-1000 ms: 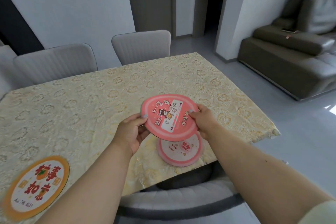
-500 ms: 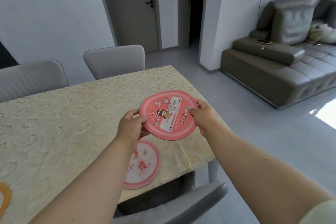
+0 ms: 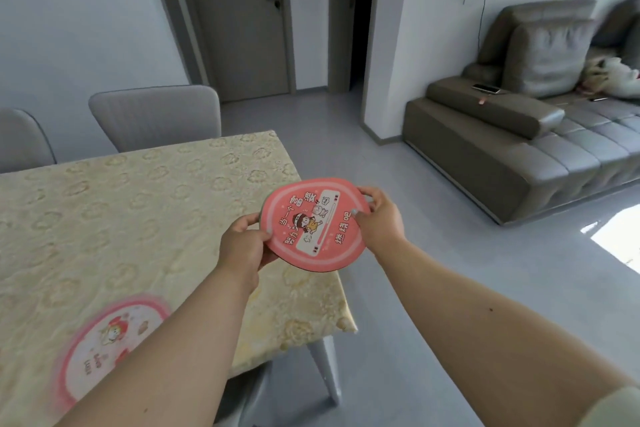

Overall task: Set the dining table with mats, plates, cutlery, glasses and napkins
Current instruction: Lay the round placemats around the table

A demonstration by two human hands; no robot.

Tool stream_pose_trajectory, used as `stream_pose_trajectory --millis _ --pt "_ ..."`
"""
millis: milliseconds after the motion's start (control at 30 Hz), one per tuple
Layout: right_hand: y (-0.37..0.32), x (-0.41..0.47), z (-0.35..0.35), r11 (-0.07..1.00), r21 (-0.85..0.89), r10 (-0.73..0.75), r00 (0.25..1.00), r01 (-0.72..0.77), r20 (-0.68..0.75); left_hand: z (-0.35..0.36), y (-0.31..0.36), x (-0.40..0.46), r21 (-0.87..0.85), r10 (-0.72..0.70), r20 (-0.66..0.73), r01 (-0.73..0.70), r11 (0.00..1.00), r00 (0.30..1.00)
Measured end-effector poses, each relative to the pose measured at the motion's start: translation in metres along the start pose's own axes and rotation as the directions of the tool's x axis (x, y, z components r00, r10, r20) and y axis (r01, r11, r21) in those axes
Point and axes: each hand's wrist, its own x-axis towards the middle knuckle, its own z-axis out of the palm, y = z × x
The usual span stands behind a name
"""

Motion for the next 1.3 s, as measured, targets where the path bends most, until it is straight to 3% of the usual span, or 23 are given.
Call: stream_pose_trajectory --millis 367,533,667,933,1100,1300 --pt "0.014 0.132 -0.021 0.993 -0.116 0.016 0.998 -0.010 0.054 0.080 0.002 0.087 -0.081 -0.078 -0.016 0.077 0.994 0.997" --pt "0.004 0.196 -0.012 0.955 -0.216 -0.195 0.978 0.205 0.068 0.115 0.006 0.133 -0.263 -0.260 0.023 0.256 0.930 0.965" --pt "-0.012 0.239 0.003 0.965 -0.146 -0.202 0.972 0.219 0.122 0.128 0.013 0.159 -0.332 -0.293 0.025 0.285 0.899 0.956" --pt "-0.049 0.366 0.068 0.943 -0.131 -0.238 0.892 0.307 0.385 0.140 0.043 0.237 -0.415 -0.288 -0.103 0.222 0.883 0.952" --pt "-0.080 0.446 0.114 0.912 -0.143 -0.258 0.808 0.385 0.529 0.154 0.061 0.285 -0.440 -0.183 -0.279 0.044 0.897 0.943" --pt "-0.099 0.491 0.186 0.886 -0.130 -0.248 0.693 0.444 0.677 0.141 0.077 0.314 -0.484 -0.120 -0.483 -0.150 0.862 0.867"
